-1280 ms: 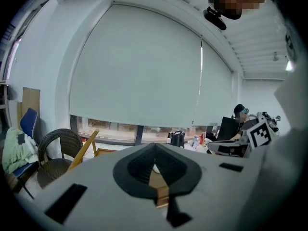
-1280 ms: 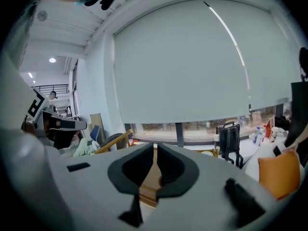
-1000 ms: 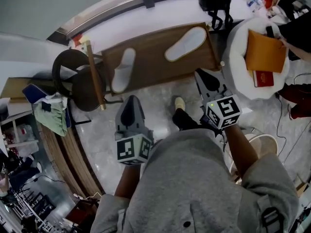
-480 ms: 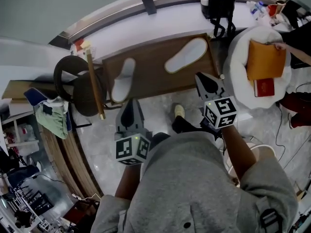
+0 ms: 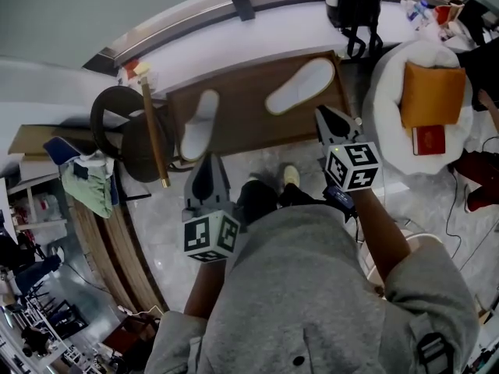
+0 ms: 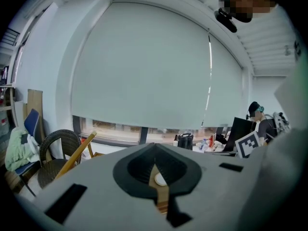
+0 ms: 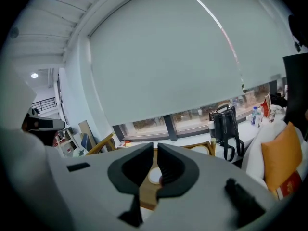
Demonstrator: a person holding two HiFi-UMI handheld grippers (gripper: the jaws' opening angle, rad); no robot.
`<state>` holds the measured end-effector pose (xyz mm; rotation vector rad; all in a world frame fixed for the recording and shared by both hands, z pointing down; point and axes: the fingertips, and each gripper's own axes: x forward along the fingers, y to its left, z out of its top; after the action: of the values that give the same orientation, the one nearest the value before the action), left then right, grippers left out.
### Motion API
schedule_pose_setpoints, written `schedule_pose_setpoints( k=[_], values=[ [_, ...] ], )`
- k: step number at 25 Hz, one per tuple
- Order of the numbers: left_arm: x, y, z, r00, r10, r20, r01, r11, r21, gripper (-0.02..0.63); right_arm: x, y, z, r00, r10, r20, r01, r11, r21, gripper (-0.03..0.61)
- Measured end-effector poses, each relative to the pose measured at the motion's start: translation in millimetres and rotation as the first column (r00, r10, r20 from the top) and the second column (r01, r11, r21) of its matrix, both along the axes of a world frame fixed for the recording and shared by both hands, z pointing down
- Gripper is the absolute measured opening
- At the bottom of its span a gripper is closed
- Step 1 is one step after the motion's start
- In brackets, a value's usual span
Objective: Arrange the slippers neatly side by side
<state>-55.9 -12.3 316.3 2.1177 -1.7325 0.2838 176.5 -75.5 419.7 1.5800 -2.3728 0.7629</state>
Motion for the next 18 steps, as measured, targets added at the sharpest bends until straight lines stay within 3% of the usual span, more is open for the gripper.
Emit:
schedule_pose_setpoints(
  k=[13, 18],
  values=[
    [-8, -9, 17, 1.000, 0.000, -0.008, 0.000, 0.999, -0.038, 0.014, -1, -22, 44, 0.995, 0.101, 0.019, -0.098, 0.990, -0.098, 0.040],
    [-23, -24, 38, 1.000, -0.011, -0.029, 0.009, 0.997, -0.078, 0.014, 0, -48, 88, 0.983, 0.185, 0.016, -0.178, 0.963, -0.201, 0.105]
  ],
)
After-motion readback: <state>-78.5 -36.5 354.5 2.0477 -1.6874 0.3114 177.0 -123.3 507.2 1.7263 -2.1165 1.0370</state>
